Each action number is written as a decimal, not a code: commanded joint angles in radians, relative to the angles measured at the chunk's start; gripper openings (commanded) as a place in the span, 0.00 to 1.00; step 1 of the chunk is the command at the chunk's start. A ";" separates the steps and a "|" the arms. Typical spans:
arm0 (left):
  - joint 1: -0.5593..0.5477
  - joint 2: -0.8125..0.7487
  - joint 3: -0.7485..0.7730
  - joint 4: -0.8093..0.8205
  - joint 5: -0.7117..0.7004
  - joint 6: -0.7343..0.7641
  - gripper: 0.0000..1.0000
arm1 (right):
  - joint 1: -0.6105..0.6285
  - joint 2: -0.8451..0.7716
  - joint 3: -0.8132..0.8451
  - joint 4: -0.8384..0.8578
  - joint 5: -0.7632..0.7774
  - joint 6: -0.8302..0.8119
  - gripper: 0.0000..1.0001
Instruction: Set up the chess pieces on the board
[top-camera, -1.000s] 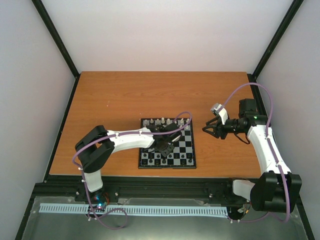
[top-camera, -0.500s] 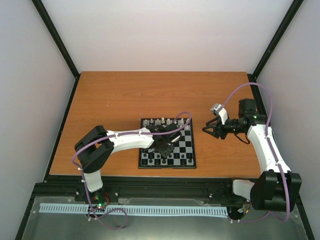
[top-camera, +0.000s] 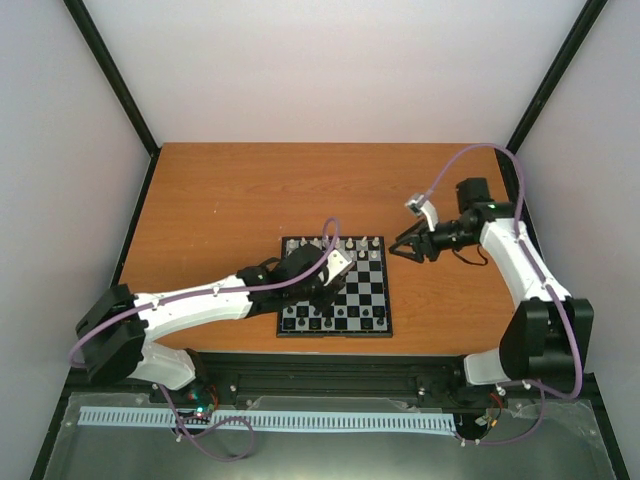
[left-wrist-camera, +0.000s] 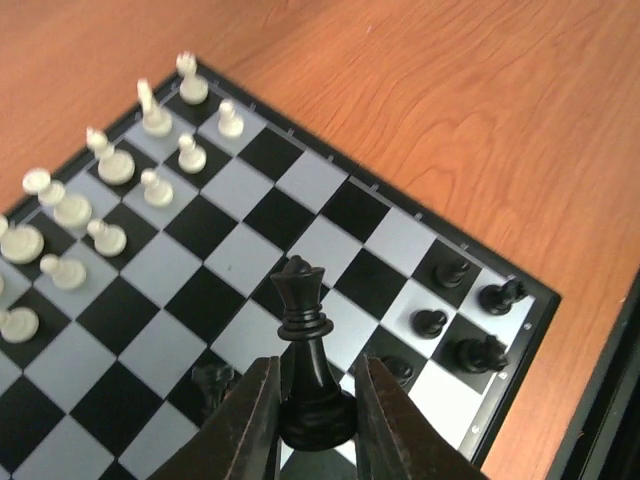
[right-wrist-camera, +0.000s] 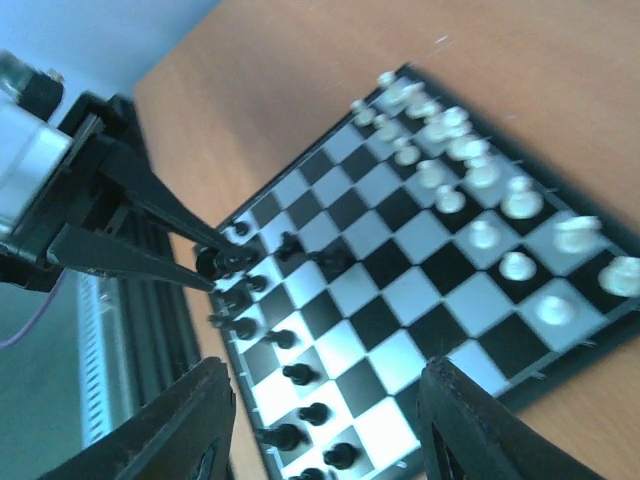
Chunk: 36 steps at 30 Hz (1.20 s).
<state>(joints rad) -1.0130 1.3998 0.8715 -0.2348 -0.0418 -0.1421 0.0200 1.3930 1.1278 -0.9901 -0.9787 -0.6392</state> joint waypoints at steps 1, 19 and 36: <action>-0.009 -0.054 -0.031 0.142 0.067 0.064 0.13 | 0.117 0.073 0.045 -0.079 -0.060 0.033 0.51; -0.009 -0.164 -0.088 0.167 0.091 0.079 0.14 | 0.401 0.287 0.165 -0.116 -0.081 0.111 0.51; -0.009 -0.128 -0.069 0.137 0.039 0.064 0.27 | 0.412 0.292 0.174 -0.113 -0.096 0.088 0.08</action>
<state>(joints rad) -1.0126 1.2579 0.7803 -0.1059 0.0315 -0.0811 0.4274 1.7012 1.2835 -1.1290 -1.0920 -0.5365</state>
